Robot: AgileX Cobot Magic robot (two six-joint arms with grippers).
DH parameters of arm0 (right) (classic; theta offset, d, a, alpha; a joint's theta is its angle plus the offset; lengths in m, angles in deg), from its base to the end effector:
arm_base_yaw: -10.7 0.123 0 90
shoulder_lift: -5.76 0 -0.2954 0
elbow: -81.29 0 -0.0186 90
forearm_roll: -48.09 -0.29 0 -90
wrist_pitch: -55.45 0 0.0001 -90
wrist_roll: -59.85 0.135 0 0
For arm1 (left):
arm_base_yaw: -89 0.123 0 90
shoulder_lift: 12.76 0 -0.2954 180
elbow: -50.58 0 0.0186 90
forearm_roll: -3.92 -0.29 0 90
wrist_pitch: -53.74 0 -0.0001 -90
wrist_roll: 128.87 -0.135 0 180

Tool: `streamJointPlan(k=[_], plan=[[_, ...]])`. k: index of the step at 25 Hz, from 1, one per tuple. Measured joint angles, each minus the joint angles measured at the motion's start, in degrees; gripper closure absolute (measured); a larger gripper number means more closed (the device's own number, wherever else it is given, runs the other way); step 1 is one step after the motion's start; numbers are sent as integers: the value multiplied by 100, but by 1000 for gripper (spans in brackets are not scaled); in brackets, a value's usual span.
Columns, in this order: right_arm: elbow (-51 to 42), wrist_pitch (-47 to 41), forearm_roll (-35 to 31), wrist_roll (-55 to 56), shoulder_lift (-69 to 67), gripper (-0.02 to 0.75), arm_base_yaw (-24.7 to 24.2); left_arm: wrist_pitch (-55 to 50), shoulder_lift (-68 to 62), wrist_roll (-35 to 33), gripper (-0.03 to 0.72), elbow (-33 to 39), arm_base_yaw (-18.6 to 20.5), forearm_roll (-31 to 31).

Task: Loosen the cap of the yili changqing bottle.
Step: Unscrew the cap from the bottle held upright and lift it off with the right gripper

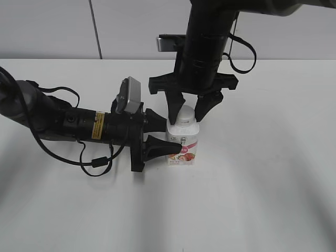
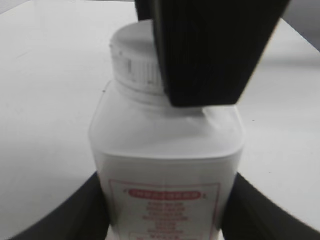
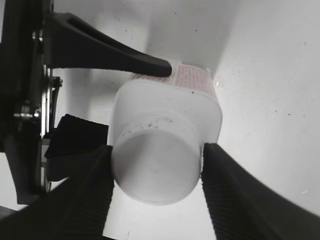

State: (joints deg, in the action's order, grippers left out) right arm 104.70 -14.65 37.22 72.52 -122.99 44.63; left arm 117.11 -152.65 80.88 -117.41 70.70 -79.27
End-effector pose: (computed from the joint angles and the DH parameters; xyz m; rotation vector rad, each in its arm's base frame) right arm 0.3855 0.2882 0.1622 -0.4877 3.0867 0.3096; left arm 0.3612 -0.2456 0.0195 1.4559 1.4686 -1.0129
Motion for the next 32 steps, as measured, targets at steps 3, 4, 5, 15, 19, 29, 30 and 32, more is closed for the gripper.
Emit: streamJointPlan(k=[3,4,5,15,19,29,30,32], plan=[[0,0,0,29,0,303,0,0,0,0,302,0,0,0],[0,0,-6,42,0,314,0,0,0,0,302,0,0,0],[0,0,-6,47,0,328,0,0,0,0,302,0,0,0],[0,0,-7,62,0,340,0,-2,0,0,302,0,0,4],[0,0,-7,62,0,340,0,-7,0,0,302,0,0,4],[170,-31,-7,-51,-17,292,0,-7,0,0,302,0,0,4],[239,-31,-2,-63,-17,283,0,-7,0,0,302,0,0,4],[327,-31,11,-69,-17,274,0,-7,0,0,302,0,0,-1]])
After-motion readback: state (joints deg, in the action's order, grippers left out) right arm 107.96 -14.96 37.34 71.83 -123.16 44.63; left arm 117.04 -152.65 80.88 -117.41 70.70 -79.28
